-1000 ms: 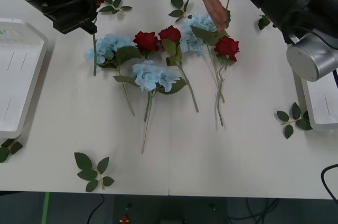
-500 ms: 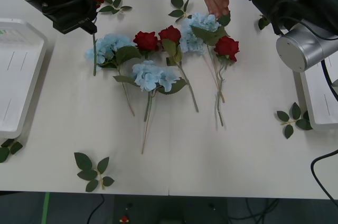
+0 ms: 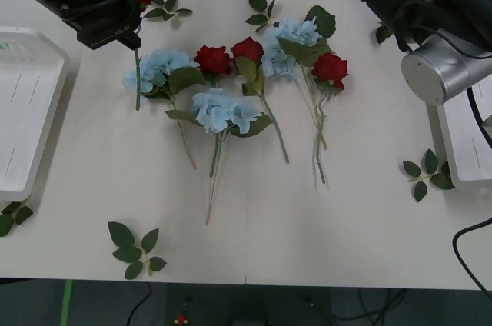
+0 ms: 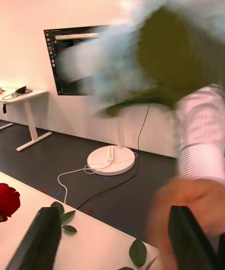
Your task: Place the red flowers into the right box and the blue flowers into the left box. If a person shows an open palm, hand one flower to the person first, then continue sorting.
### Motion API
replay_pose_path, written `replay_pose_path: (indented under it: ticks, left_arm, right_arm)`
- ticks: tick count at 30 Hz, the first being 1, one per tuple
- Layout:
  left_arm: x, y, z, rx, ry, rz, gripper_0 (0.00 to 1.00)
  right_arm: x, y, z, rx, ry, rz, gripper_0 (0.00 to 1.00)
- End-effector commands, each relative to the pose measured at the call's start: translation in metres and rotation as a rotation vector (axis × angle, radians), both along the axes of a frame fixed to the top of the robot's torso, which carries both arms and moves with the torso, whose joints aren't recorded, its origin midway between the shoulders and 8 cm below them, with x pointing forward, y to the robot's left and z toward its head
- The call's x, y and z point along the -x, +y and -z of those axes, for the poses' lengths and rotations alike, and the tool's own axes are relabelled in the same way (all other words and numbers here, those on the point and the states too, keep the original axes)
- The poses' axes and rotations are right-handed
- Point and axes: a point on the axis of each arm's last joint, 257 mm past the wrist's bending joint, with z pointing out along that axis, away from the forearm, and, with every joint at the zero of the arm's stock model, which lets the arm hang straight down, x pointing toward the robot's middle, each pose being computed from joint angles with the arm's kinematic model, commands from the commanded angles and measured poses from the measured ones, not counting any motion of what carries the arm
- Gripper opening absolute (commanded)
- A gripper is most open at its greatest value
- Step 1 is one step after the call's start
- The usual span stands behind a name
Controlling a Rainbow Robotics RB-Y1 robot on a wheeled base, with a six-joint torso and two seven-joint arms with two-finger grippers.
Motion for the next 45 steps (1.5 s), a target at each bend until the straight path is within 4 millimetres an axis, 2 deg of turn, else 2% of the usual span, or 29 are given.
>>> replay_pose_path:
  ticks: [1,6,14,15,17,19,23,28,30,33,40,45]
  left_arm:
    - [-0.010,0.009,-0.047,0.016,-0.076,0.001,0.00]
    - [-0.010,0.009,-0.047,0.016,-0.076,0.001,0.00]
    - [-0.010,0.009,-0.047,0.016,-0.076,0.001,0.00]
    - [-0.008,0.010,-0.036,0.016,-0.058,-0.004,0.00]
    - [-0.007,0.010,-0.033,0.022,-0.053,-0.003,0.00]
    - [-0.010,0.014,-0.043,0.023,-0.070,-0.013,0.00]
    - [-0.011,0.007,-0.053,0.050,-0.079,-0.004,0.00]
    - [-0.012,0.000,-0.081,0.055,-0.135,0.062,0.00]
    - [-0.011,-0.002,-0.098,0.047,-0.177,0.126,0.00]
    - [-0.005,-0.014,-0.133,0.051,-0.265,0.255,0.00]
    - [0.023,-0.066,-0.203,0.067,-0.531,0.600,0.00]
    - [0.056,-0.111,-0.221,0.159,-0.720,0.802,0.00]
  right_arm:
    - [0.010,0.019,-0.024,0.001,-0.058,-0.036,1.00]
    - [0.010,0.019,-0.023,-0.002,-0.054,-0.038,1.00]
    - [0.007,0.007,-0.005,0.008,-0.012,-0.028,1.00]
    - [0.006,0.004,-0.001,0.004,0.007,-0.029,1.00]
    - [0.006,0.000,0.007,0.007,0.038,-0.030,1.00]
    - [0.008,-0.007,0.014,0.026,0.078,-0.022,1.00]
    - [0.017,-0.023,0.029,0.065,0.157,0.004,1.00]
    - [0.037,-0.043,0.042,0.104,0.289,0.030,1.00]
    - [0.050,-0.053,0.044,0.112,0.347,0.032,1.00]
    - [0.068,-0.066,0.051,0.134,0.430,0.019,1.00]
    - [0.102,-0.078,0.065,0.178,0.514,-0.094,1.00]
    - [0.124,-0.075,0.071,0.225,0.479,-0.177,1.00]
